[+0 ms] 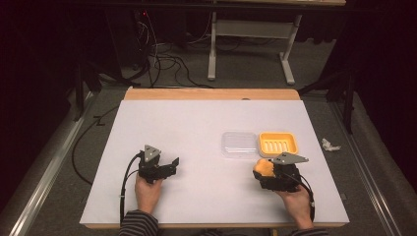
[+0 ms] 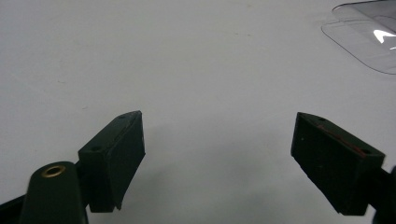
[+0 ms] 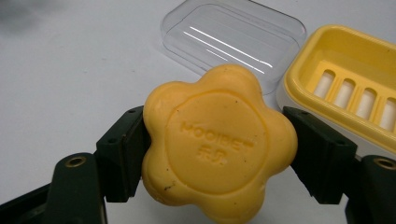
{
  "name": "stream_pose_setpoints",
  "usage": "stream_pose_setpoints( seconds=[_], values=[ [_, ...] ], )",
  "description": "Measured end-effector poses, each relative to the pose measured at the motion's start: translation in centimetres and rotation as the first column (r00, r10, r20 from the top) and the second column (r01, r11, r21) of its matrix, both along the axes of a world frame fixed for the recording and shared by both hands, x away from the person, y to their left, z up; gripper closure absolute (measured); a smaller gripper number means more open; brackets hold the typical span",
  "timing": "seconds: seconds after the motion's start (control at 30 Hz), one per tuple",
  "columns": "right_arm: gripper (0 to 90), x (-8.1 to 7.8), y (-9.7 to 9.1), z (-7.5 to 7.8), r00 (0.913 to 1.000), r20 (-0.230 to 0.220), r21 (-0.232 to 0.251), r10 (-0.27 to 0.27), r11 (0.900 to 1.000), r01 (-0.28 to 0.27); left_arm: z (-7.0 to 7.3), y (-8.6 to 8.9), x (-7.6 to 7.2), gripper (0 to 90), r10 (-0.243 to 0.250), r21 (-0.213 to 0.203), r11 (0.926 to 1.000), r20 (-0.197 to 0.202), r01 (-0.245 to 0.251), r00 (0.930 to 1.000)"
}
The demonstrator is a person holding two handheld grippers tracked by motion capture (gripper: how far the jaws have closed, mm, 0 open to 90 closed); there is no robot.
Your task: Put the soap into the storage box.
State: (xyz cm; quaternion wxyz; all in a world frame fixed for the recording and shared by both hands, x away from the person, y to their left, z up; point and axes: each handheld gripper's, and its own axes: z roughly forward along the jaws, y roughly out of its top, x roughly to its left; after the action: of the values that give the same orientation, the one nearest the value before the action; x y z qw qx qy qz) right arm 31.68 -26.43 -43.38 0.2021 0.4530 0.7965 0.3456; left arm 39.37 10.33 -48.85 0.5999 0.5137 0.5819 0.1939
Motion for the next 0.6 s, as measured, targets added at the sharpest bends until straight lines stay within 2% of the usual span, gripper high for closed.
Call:
stream_pose_setpoints(
  seconds=[0.6],
  values=[
    [27.4,0.6,-1.7,1.5,0.9995,0.010,0.027,-0.029,0.9992,0.029,0.0,0.0,0.1,18.3,0.003,-0.008,1.0000,-0.004,-0.003,1.0000]
  ],
)
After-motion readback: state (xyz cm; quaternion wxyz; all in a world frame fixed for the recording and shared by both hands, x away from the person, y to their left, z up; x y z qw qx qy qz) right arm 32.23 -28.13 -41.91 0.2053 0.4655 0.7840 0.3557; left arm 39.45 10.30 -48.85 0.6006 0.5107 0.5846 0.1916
